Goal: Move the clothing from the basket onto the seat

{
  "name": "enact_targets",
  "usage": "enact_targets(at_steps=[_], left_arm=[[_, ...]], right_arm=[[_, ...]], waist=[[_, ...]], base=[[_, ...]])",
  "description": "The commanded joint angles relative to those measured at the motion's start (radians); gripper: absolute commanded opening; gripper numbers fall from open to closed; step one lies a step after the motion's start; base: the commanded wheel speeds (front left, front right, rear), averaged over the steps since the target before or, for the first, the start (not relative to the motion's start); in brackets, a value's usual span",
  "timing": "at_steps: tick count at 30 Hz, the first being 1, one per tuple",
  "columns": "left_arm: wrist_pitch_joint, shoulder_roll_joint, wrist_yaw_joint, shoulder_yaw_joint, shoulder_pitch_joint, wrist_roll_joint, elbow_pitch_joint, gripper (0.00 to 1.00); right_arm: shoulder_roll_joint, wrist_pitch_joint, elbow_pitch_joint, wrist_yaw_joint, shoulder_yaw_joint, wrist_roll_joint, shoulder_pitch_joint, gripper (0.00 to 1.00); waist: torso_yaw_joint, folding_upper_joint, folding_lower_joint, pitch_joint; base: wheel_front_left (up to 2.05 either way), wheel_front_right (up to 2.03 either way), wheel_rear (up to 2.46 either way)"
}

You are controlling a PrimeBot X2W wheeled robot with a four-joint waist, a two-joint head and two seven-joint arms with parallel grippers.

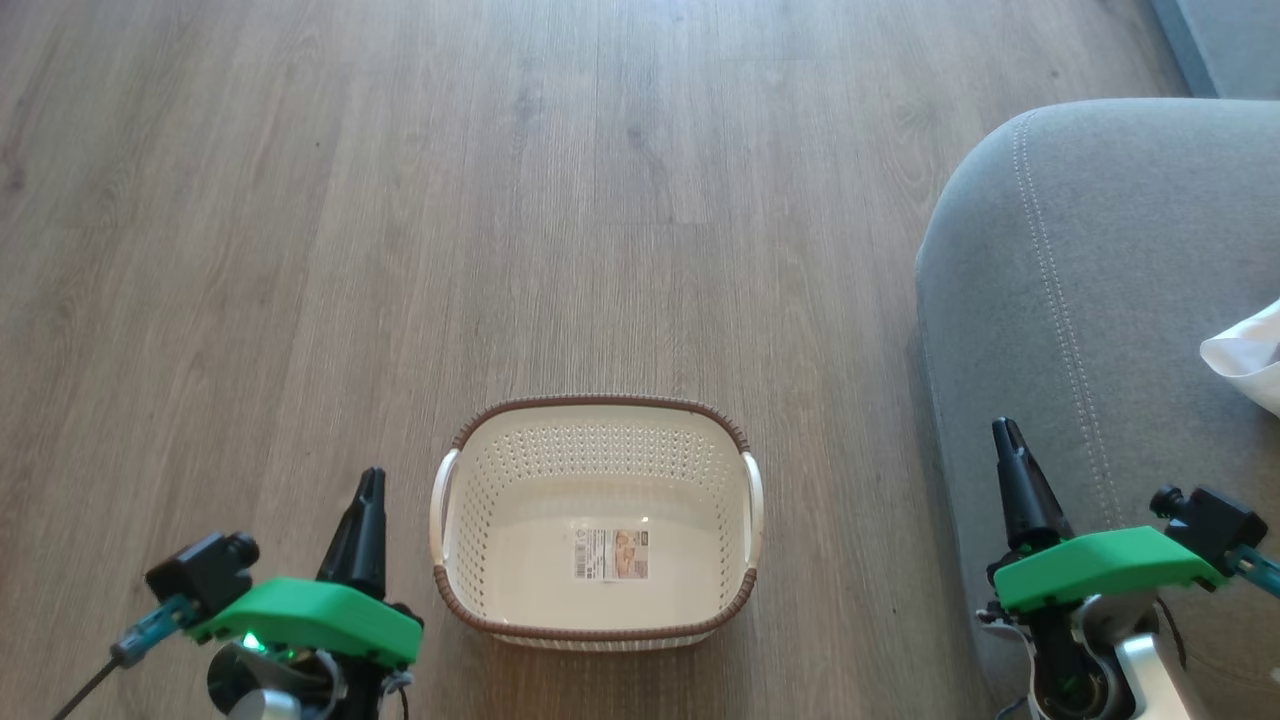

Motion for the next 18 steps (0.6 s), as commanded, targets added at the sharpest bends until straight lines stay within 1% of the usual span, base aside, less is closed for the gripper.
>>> enact_targets(at_steps=[1, 18], left_arm=[[0.004, 0.011, -0.006, 0.026, -0.051, -0.026, -0.025, 0.0], [0.049, 0.013, -0.032, 0.059, -0.058, -0.201, -0.016, 0.0]], right_arm=[[-0.003, 0.004, -0.036, 0.0, 0.001, 0.024, -0.035, 0.0], [-0.001, 0.05, -0.038, 0.0, -0.027, 0.166, -0.035, 0.0]], waist=[[-0.001, 0.0, 0.0, -0.001], [-0.01, 0.0, 0.0, -0.01]], base=[[0.0, 0.0, 0.0], [0.0, 0.0, 0.0]])
